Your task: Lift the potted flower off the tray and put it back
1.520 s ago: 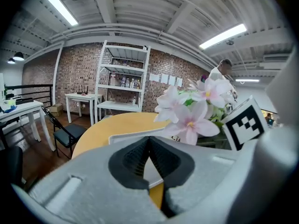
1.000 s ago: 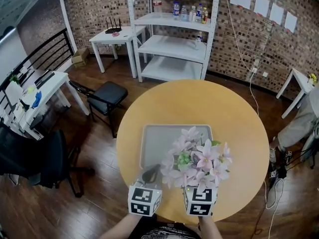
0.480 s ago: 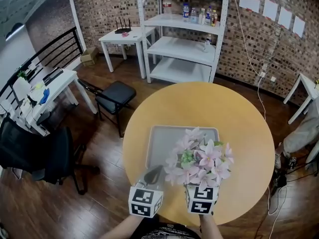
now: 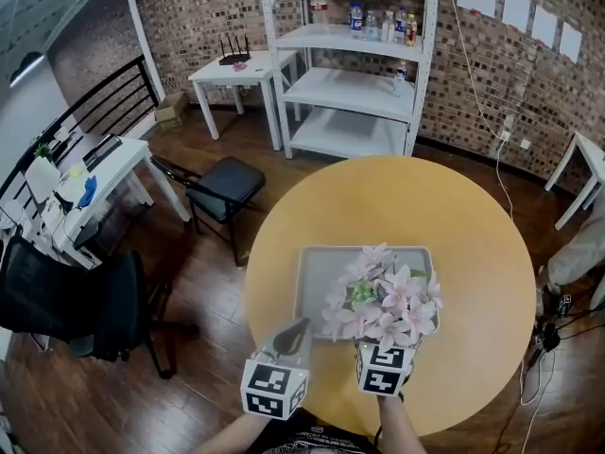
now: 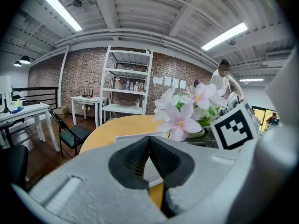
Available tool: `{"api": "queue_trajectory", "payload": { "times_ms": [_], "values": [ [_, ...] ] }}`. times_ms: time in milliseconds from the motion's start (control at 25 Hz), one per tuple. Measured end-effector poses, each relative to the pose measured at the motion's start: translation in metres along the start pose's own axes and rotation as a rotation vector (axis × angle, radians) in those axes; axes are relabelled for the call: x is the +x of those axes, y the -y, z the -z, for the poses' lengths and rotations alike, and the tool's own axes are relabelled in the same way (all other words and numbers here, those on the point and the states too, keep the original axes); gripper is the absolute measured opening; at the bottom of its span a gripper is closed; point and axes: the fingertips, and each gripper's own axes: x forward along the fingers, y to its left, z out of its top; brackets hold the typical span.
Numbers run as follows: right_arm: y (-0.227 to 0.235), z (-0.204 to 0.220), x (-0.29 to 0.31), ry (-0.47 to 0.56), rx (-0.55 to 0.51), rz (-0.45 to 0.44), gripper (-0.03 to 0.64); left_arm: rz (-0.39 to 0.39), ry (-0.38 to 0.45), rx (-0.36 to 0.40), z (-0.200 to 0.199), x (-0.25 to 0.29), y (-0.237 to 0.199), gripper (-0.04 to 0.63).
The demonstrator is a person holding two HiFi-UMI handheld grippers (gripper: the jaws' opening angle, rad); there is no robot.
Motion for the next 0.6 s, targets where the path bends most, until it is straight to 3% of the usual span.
{"api": "queue_trajectory", "payload": {
  "times_ms": [600],
  "values": [
    [-0.003, 0.034, 0.085, -0.064, 0.018, 0.1, 0.518, 0.116, -0.041, 0.047, 0.007, 0.024, -0.024, 0.003]
  ]
}}
